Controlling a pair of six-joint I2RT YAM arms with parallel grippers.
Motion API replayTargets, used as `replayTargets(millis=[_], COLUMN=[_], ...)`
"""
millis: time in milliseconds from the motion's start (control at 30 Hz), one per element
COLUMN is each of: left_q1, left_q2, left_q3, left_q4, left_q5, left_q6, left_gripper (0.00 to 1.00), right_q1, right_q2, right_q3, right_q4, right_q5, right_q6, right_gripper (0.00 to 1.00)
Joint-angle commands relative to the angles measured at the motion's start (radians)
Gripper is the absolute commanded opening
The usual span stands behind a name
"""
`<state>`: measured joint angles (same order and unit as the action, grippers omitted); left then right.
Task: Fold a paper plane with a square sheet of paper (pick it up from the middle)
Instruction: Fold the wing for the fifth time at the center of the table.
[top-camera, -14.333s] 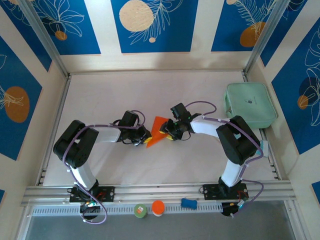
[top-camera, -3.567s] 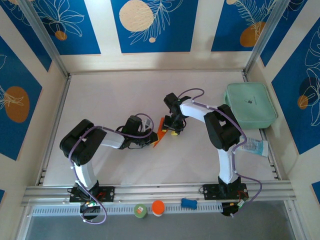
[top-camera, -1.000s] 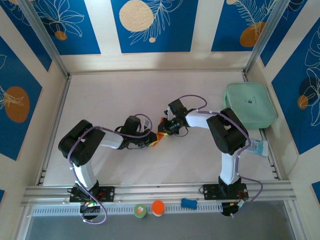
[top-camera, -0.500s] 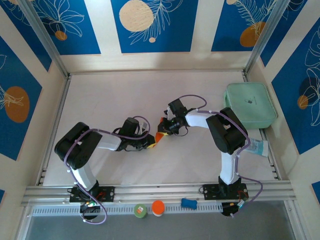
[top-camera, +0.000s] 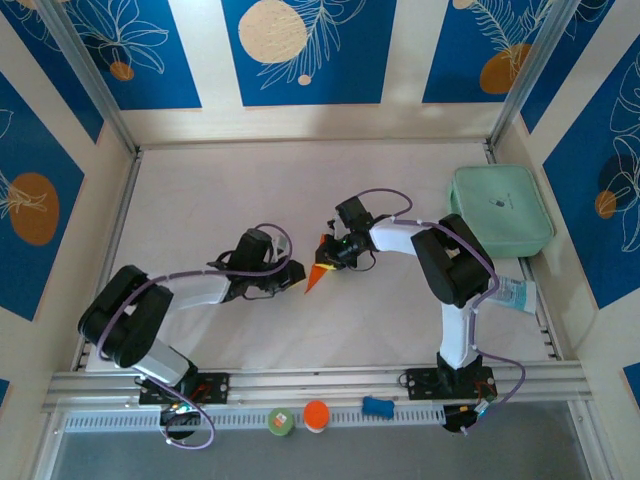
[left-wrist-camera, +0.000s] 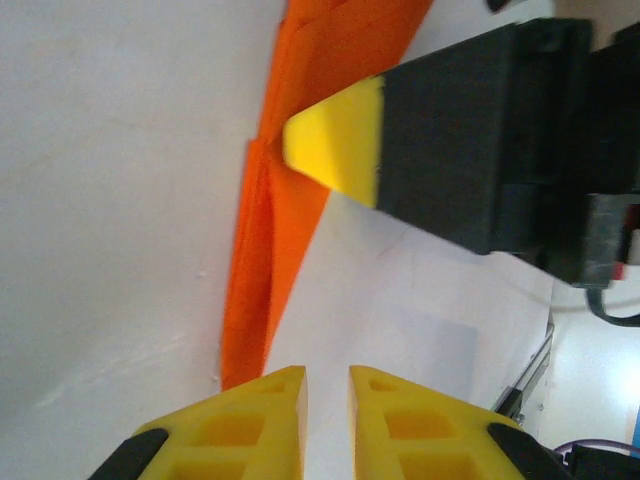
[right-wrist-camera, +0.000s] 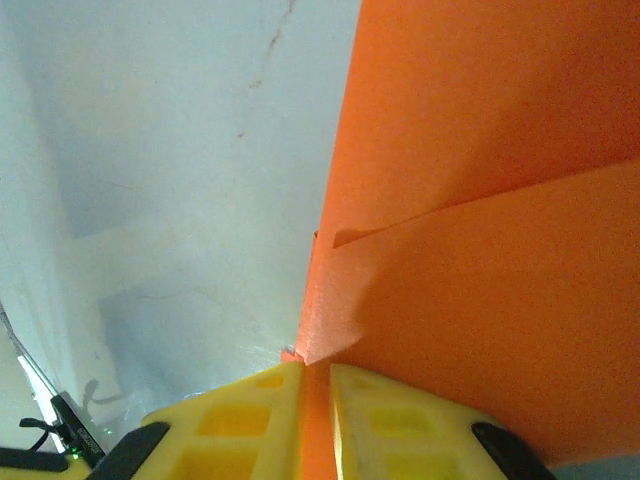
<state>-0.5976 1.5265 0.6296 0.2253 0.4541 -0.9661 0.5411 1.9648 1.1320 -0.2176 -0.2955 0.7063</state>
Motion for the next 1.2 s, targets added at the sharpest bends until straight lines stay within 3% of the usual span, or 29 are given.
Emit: replayTargets(millis=[0, 467, 1167], left_q1=[-0.026, -0.063, -0.061], left_q2=[0.017, 0.19, 0.229], left_q3=[0.05, 0.13, 0.085], left_q4=[-0.015, 0.03, -0.008], left_q5=[-0.002, 0.041, -0.06], left_q6=[0.047, 0.077, 0.107], left_gripper=[0.17, 0.1, 0.08], right_q1=[-0.004, -0.006, -0.007], right_q2=[0.053, 0.082, 0.123], right_q3=[0.002, 0.021, 0.048], right_q4=[-0.081, -0.131, -0.212], right_q5=[0.054, 0.063, 0.09], right_q6=[-0.01, 0.007, 0.027], right_gripper=[0.15, 0.13, 0.13])
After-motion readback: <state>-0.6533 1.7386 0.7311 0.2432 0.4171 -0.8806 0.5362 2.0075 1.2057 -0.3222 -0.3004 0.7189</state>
